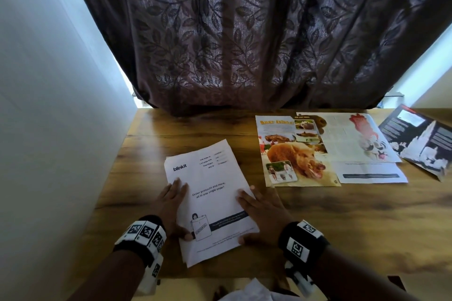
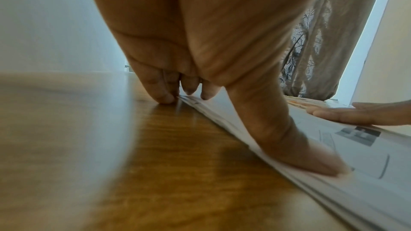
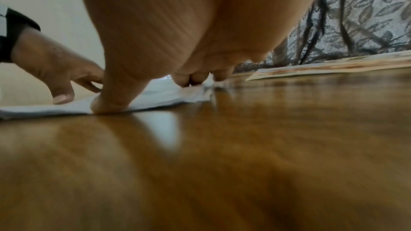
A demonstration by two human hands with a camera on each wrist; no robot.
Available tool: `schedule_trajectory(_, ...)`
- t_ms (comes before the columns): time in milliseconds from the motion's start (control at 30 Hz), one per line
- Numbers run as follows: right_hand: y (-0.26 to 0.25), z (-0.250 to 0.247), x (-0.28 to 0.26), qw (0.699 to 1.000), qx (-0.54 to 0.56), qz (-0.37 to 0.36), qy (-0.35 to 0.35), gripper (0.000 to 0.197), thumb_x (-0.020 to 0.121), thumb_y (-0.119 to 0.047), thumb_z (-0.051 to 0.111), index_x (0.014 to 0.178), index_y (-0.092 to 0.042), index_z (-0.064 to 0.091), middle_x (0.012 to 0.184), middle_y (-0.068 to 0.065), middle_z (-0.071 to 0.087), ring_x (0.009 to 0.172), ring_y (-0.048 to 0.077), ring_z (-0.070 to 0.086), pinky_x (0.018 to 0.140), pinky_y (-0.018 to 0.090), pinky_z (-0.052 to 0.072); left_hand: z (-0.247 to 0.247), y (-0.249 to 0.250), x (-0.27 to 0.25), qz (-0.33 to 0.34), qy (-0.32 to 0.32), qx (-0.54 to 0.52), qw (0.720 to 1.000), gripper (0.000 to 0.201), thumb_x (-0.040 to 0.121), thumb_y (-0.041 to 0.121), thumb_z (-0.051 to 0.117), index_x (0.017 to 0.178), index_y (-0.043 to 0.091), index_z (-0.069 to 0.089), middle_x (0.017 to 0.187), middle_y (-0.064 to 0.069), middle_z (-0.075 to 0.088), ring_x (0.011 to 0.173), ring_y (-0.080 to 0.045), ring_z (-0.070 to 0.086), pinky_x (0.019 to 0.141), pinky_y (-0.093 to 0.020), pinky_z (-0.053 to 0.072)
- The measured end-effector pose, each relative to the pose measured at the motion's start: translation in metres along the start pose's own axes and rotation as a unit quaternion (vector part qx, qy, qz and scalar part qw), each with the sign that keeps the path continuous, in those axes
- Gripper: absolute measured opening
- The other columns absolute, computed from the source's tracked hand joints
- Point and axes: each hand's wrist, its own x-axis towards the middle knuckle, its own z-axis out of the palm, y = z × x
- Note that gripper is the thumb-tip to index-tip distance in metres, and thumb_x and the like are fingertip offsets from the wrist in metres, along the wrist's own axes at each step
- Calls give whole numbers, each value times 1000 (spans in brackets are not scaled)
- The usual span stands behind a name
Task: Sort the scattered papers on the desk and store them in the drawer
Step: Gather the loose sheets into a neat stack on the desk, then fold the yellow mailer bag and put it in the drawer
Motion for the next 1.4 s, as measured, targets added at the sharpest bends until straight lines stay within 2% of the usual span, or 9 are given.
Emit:
schedule_trajectory(133,6,16,-8,1000,17,15,6,116,73,-99,23,159,-28,-11,164,-11,-22,151,23,-22,112,67,-18,0,-2,0,2,8,-1,1000,145,57,65,80,152,21,-21,158,4,-28,149,-22,-18,123,-41,2)
schedule_trajectory(233,13,21,-19,999,12,38,-20,114,72,-98,28,159,-25,22,166,-7,15,152,28,19,109,70,-4,0,-3,1,3,6,-2,1000,145,58,65,79,151,20,-22,158,3,-28,149,-23,-18,123,-43,3)
schedule_trajectory(367,31,23,-40,996,72,52,-27,105,78,-92,30,158,-35,-8,159,-22,-21,145,11,-26,111,71,-18,-8,3,-1,-7,4,-28,1000,142,58,67,78,153,22,-17,161,3,-21,151,-23,-9,123,-43,9)
schedule_trajectory(500,55,16,-77,984,152,87,-21,94,80,-86,23,159,-36,11,162,-22,-3,149,7,-18,118,61,-16,-30,27,-7,-10,97,-52,994,125,67,75,67,156,22,-2,164,-1,2,150,-25,14,121,-44,21)
schedule_trajectory(600,78,30,-109,971,204,121,34,101,72,-91,12,154,-36,30,165,-16,17,154,10,6,126,46,5,-41,70,-4,69,177,-74,979,103,78,69,60,156,21,15,161,-3,21,147,-24,23,119,-44,24)
schedule_trajectory(800,123,68,-205,905,325,180,206,23,98,-44,53,110,-31,69,108,-28,48,99,-9,48,92,17,45,-30,222,14,263,141,-83,951,74,87,69,42,150,33,29,157,9,31,143,-12,29,116,-34,29)
schedule_trajectory(900,144,108,-251,838,390,277,262,32,93,-57,53,78,-30,62,77,-16,59,72,0,56,65,16,44,-2,300,24,322,95,-26,942,70,90,63,46,151,30,30,156,9,31,144,-13,28,117,-31,24)
schedule_trajectory(1100,163,196,-311,633,560,462,268,28,97,-33,64,74,-19,71,70,-4,73,62,9,66,68,39,57,72,400,27,349,0,79,934,79,92,57,51,156,29,13,164,8,4,150,-19,12,118,-34,16)
schedule_trajectory(1400,209,253,-256,155,849,430,266,58,98,-68,34,125,-23,56,117,3,67,105,27,62,104,50,46,126,411,20,312,-34,119,942,80,93,56,49,154,37,0,155,13,-23,147,-13,-16,117,-36,24)
